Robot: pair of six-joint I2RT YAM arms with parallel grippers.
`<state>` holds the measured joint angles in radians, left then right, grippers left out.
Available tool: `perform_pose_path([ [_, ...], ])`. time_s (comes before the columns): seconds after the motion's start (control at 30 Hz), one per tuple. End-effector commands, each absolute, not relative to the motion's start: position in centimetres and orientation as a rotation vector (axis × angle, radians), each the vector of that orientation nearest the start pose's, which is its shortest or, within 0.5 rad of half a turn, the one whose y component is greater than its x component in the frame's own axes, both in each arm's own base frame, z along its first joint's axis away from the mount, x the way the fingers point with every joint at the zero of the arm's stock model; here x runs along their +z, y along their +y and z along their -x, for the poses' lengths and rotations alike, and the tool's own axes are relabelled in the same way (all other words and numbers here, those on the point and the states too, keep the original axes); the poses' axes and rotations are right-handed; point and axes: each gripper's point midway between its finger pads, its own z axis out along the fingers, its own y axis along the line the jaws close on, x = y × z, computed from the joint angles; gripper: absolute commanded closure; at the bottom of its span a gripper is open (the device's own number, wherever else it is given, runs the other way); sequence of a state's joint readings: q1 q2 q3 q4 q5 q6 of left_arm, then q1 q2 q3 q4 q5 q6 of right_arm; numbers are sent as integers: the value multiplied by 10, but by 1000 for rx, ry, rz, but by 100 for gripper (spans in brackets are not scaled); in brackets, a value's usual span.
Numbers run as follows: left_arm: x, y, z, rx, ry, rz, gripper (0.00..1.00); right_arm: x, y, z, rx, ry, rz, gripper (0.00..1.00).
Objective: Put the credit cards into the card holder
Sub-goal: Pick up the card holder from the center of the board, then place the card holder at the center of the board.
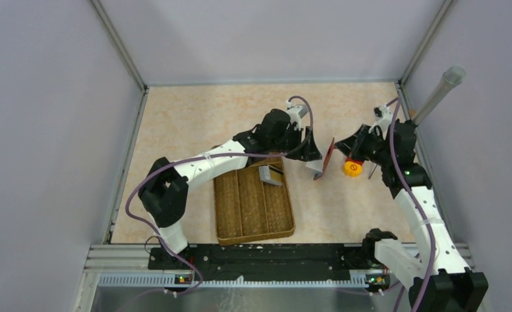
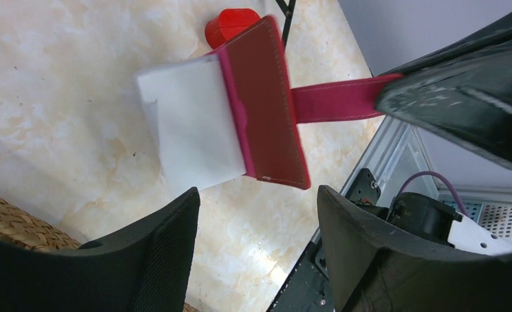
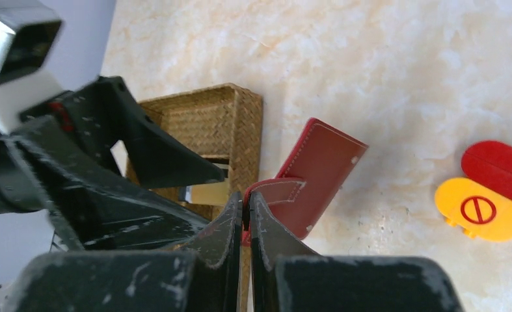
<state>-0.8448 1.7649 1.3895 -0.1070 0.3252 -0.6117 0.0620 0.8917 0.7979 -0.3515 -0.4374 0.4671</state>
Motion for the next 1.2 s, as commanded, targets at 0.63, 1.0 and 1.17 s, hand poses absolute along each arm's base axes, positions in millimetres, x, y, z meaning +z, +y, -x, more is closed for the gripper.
perform_pose_path([
  [0.63,228,-399,-283,-1226,2146,-385,32,293,149,-281,1027,1882,68,100],
  [1.0,216,-397,-285,-1208,2176,-361,33,226,180,-270,1192,1977,97,100],
  [1.17,215,-395,-286,-1193,2179,-354,33,239,193,-269,1223,1947,162,100],
])
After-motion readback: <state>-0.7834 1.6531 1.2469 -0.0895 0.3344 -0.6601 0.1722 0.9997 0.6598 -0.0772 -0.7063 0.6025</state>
